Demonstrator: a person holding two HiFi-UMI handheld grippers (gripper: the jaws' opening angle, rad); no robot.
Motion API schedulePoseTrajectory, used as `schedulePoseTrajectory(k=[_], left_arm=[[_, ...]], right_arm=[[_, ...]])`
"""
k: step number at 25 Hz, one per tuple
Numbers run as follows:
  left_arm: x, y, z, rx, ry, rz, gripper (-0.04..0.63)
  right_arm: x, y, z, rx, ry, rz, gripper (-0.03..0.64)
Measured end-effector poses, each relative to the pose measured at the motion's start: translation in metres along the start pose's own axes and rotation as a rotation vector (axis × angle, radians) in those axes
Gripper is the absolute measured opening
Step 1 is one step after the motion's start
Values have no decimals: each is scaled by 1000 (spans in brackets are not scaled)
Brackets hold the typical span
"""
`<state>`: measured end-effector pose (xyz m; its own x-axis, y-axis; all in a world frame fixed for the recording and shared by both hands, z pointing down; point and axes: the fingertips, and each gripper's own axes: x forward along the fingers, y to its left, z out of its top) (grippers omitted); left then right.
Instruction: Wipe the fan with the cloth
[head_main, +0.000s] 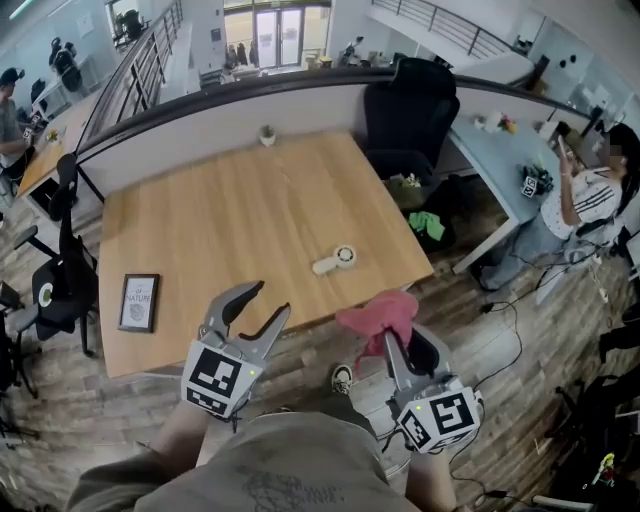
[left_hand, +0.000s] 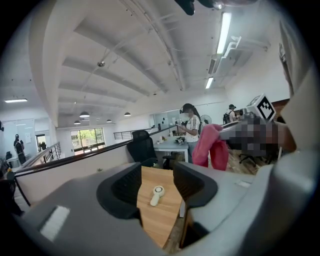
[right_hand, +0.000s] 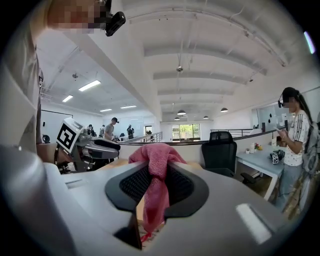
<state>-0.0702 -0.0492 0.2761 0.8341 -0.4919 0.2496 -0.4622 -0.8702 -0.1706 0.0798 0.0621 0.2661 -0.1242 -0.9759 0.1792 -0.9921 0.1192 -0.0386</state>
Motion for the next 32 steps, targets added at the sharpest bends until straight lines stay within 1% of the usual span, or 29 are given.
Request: schedulePoseTrajectory(k=[3,7,13,15,18,25,29,32], left_arm=[[29,2,9,-28,9,39,201],[62,6,20,-44,16,116,201],[97,6,25,-66,56,202,201],[107,4,25,-66,71,228,201],[118,0,28,-45,90,260,201],[131,-5,33,-44,106,278,201],[133,-2,28,-60,110,285,201],[135,3,22,-70,116,276,201]], right_arm=[[19,-34,3,-9,11,47,89],[39,-78,9,-21,11,104,89],[68,-125,10,-33,25,194,89],[74,-136,10,-38,27,219,89],[81,-153,11,-42,30,247,89],[93,-172,6,-30,46,272,89],[101,-176,4,-18,53,263,89],[110,-177,0,-16,62,254,89]])
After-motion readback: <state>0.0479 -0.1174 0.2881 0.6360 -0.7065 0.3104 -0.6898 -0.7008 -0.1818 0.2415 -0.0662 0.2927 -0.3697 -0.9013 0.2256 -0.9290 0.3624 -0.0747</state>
